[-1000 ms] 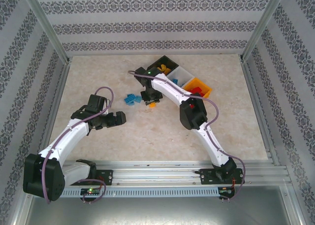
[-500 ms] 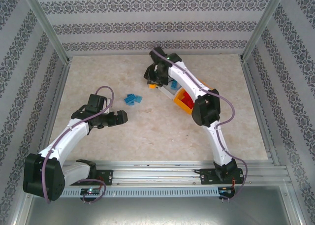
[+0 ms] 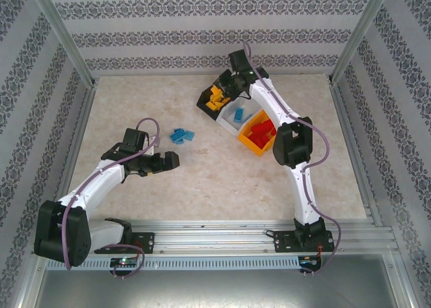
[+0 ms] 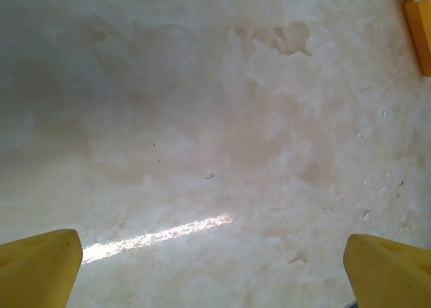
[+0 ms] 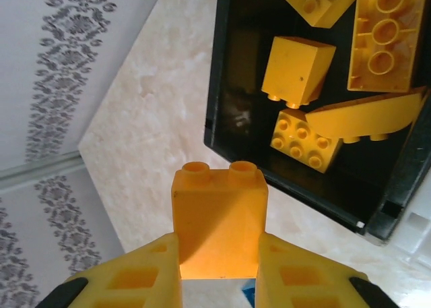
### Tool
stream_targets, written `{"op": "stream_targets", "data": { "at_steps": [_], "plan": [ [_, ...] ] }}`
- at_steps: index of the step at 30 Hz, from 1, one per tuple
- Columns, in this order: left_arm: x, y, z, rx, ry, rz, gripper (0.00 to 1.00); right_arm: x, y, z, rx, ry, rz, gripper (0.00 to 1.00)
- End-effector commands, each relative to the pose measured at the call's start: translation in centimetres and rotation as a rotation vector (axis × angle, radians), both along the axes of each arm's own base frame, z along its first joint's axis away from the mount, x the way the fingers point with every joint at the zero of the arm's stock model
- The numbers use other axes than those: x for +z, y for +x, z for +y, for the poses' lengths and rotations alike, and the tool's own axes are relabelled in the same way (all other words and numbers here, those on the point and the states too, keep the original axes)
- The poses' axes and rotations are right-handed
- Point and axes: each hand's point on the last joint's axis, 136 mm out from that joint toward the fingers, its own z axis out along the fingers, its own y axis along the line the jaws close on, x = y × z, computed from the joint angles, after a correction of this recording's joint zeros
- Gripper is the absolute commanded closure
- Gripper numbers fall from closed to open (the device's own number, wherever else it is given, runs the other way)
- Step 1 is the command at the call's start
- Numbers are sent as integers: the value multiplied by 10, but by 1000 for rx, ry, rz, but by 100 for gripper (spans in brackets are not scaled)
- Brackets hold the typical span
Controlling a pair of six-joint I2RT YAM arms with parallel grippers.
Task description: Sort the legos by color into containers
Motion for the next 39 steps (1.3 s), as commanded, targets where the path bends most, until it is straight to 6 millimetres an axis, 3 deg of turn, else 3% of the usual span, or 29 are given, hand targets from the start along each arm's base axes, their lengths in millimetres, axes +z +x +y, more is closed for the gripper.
{"op": "stream_targets", "data": {
  "at_steps": [1, 5, 8, 13, 16, 20, 25, 31, 39],
  "plan": [
    [-4, 1, -1, -12, -14, -6, 0, 1, 16, -6, -79, 48, 7, 73],
    [-5, 1, -1, -14, -14, 0, 0, -11, 29, -18, -127, 41, 17, 71],
    [-6, 1, -1, -14, -14, 3, 0, -17, 43, -26, -150, 57, 15, 61],
    [-9, 1, -2, -15, -18, 13, 0, -6, 55, -27, -124, 72, -34, 41],
    [-9, 2, -1, -12, -14, 15, 0, 3, 47, -27, -86, 45, -50, 38],
    [-5, 3, 2, -4, 1, 3, 0, 17, 21, -23, -5, -17, -77, 37],
    [7, 14, 7, 7, 30, -27, 1, 19, -30, -9, 156, -128, -66, 36],
    [21, 57, 7, 28, 64, -44, 10, -7, -100, 5, 320, -250, 9, 35],
    [-3, 110, 12, 30, 176, 47, 17, -28, -157, -9, 313, -215, 66, 34]
  ]
}}
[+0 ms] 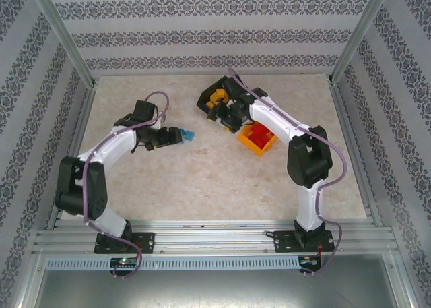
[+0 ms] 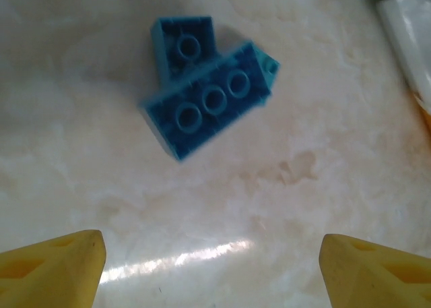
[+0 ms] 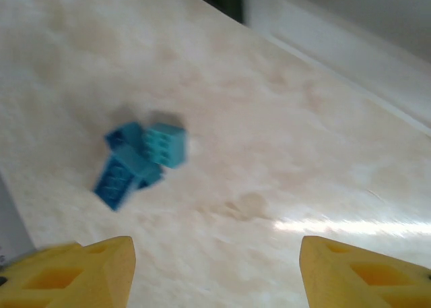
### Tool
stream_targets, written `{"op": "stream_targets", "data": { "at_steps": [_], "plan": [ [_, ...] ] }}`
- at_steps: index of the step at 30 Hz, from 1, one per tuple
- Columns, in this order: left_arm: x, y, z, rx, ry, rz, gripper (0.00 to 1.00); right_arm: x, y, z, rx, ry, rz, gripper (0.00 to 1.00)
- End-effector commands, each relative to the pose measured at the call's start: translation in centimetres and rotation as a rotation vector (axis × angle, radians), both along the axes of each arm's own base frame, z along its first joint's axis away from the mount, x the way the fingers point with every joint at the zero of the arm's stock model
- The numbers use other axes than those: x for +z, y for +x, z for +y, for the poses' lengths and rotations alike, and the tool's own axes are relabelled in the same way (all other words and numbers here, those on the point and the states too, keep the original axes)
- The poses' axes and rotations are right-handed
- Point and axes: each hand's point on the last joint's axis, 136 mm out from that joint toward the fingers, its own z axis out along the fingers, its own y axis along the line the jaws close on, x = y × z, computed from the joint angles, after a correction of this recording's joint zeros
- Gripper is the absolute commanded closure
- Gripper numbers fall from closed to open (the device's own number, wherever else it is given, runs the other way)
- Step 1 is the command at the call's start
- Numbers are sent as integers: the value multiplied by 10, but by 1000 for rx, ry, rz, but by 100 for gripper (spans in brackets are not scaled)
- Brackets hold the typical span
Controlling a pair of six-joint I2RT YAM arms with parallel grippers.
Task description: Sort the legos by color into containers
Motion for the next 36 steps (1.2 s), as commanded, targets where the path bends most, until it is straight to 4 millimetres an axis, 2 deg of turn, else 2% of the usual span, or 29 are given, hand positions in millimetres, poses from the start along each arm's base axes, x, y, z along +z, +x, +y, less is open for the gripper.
{"op": "stream_targets", "data": {
  "at_steps": [1, 9, 22, 30, 36],
  "plan": [
    [-12, 8, 9, -1, 70, 53, 17, 14, -8, -10, 0, 14, -49, 34],
    [-27, 28, -1, 0, 97, 97, 9, 7, -31, -24, 0, 2, -35, 33],
    [-48, 51, -17, 6, 85, 136, 9, 1, -46, -22, 18, 22, -16, 30],
    [-55, 59, -21, 16, 85, 148, 14, -7, -58, -21, 21, 35, -11, 30],
    [-55, 62, -23, 8, 72, 150, 30, -13, -64, -21, 20, 36, 0, 30]
  ]
}}
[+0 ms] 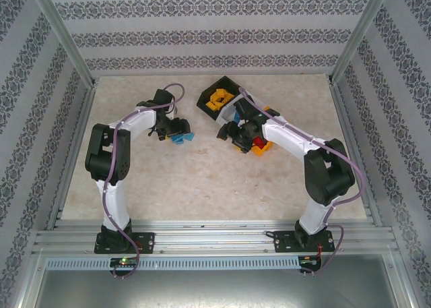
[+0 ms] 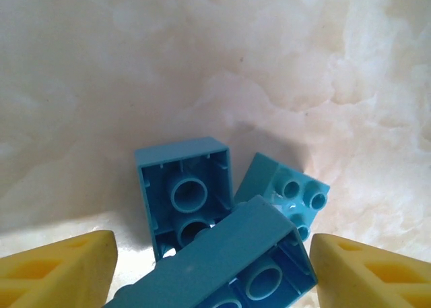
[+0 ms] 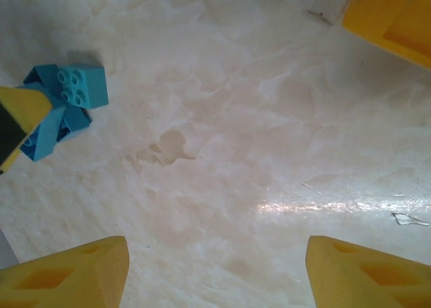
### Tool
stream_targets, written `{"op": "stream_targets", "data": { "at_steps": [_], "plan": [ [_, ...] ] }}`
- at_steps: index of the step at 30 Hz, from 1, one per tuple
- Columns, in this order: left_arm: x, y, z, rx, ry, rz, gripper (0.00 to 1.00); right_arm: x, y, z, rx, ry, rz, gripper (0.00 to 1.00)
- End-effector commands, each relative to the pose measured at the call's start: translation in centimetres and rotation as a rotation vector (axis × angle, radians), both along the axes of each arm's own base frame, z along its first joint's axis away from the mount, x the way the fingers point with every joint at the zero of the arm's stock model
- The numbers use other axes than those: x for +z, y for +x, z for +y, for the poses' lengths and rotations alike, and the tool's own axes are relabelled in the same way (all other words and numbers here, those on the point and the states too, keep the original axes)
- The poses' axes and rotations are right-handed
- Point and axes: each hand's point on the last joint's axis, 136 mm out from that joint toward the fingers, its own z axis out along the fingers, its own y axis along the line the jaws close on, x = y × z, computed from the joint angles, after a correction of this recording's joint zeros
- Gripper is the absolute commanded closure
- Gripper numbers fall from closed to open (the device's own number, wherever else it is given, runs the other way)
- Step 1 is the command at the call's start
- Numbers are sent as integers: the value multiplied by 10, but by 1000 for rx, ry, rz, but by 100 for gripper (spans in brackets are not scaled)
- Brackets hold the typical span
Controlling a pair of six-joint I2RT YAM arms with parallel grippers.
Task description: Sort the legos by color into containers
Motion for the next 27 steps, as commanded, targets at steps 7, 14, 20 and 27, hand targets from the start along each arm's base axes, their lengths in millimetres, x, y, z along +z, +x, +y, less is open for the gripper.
{"op": "stream_targets", "data": {
  "at_steps": [7, 14, 20, 27],
  "plan": [
    [-1, -5, -4, -13, -4, 30, 38, 15, 0, 7, 6, 25, -31, 30],
    [13, -17, -1, -17, -48, 5, 49, 17, 1, 14, 14, 28, -35, 30],
    [20, -30, 7, -8, -84, 1, 56, 20, 1, 23, 29, 29, -45, 30],
    [29, -43, 13, 6, -121, -5, 64, 23, -3, 36, 44, 36, -58, 30]
  ]
}}
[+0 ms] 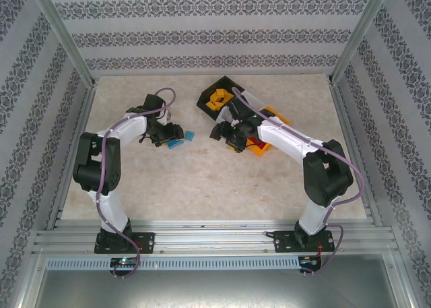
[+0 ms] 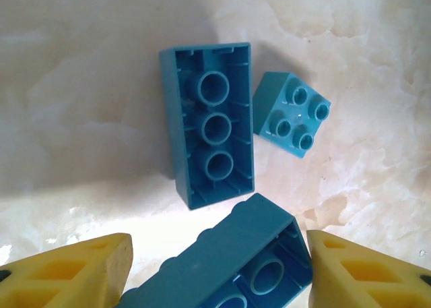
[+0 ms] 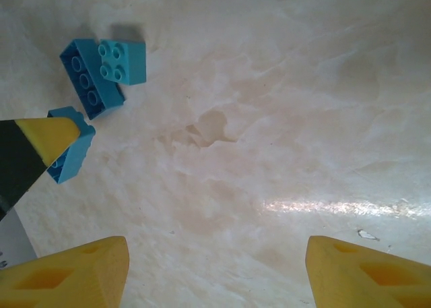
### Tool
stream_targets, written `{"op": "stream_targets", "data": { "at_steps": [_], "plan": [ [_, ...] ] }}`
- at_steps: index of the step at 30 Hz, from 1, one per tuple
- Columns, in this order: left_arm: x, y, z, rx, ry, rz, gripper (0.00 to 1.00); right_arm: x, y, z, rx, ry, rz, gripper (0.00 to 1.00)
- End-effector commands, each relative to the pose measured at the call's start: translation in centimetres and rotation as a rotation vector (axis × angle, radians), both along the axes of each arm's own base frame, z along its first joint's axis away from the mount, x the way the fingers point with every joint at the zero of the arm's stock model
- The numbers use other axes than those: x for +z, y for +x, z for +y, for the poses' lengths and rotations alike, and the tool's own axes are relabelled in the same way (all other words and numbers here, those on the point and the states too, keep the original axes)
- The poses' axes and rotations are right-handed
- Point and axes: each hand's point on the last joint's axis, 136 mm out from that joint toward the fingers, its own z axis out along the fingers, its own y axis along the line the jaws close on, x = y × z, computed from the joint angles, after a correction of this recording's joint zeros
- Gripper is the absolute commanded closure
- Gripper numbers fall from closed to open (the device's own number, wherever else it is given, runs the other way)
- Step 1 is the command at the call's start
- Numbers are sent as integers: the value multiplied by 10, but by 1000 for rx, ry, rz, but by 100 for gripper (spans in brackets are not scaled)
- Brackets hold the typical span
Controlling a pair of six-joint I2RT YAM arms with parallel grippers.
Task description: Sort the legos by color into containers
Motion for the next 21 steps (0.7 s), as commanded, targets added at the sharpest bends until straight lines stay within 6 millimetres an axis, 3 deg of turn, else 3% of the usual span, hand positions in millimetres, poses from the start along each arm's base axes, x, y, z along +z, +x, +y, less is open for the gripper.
{"op": "stream_targets", "data": {
  "at_steps": [1, 6, 11, 14, 18, 21],
  "plan": [
    [16, -5, 0, -8, -37, -31, 63, 8, 1, 8, -3, 3, -25, 30],
    [26, -18, -4, -3, -83, -33, 62, 3, -11, 14, 0, 20, -22, 31],
    [35, -30, -21, 57, -242, 8, 62, -1, -35, 56, 98, 104, -62, 31],
    [47, -28, -29, 115, -333, 4, 62, 4, -36, 65, 72, 160, -110, 31],
    [60, -19, -38, 187, -441, 1, 61, 30, -27, 43, -7, 160, -215, 31],
    [65, -6, -42, 245, -500, -6, 61, 46, -21, 7, -94, 107, -276, 30]
  ]
}}
